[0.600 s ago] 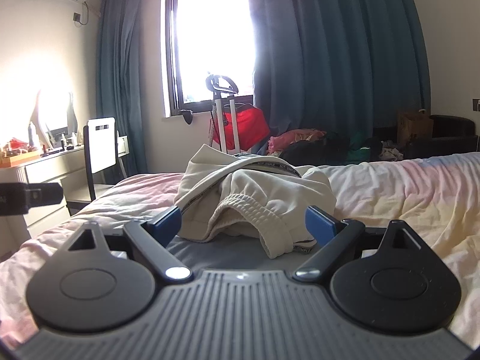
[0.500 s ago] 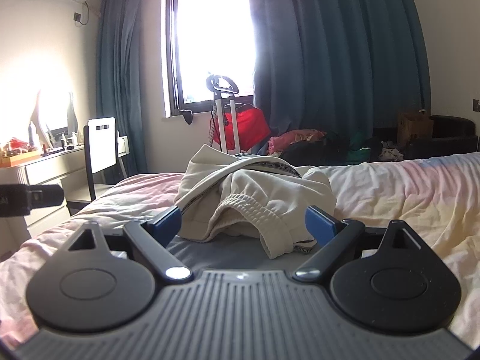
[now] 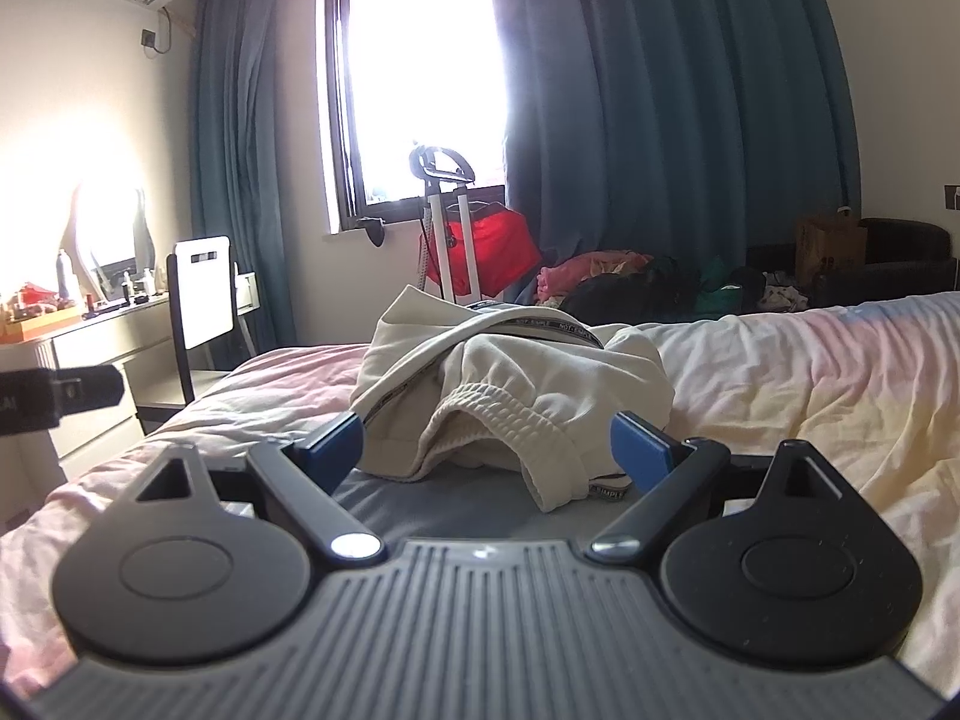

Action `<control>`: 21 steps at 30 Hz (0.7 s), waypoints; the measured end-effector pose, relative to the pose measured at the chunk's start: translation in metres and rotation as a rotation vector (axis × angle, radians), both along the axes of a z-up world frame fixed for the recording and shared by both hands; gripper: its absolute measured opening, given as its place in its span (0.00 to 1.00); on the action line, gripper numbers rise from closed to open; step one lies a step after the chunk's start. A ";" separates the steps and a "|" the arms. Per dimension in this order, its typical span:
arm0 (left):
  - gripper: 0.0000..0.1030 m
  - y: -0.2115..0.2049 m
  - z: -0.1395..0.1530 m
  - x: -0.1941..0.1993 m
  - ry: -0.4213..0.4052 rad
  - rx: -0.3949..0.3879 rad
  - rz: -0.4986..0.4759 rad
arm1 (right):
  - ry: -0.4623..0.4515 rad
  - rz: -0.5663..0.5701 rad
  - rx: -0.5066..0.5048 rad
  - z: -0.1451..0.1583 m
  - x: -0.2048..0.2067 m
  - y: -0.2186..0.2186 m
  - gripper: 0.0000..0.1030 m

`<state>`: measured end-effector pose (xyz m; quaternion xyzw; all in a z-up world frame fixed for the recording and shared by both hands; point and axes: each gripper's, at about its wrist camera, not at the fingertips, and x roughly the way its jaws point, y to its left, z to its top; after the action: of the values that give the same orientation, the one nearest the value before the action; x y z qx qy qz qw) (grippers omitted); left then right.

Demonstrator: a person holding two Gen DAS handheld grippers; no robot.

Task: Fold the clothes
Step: 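Move both tools toward the cream sweatpants lying on the bed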

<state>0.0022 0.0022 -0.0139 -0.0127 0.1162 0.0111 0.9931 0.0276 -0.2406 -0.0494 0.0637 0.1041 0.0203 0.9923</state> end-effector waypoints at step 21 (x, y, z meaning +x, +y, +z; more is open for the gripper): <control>1.00 -0.002 -0.006 -0.026 0.089 0.051 0.175 | 0.029 -0.003 0.148 0.005 -0.003 -0.036 0.88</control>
<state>-0.0243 0.0001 -0.0195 0.0031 0.1582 0.1012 0.9822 0.0244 -0.2765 -0.0440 0.1376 0.1165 0.0255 0.9833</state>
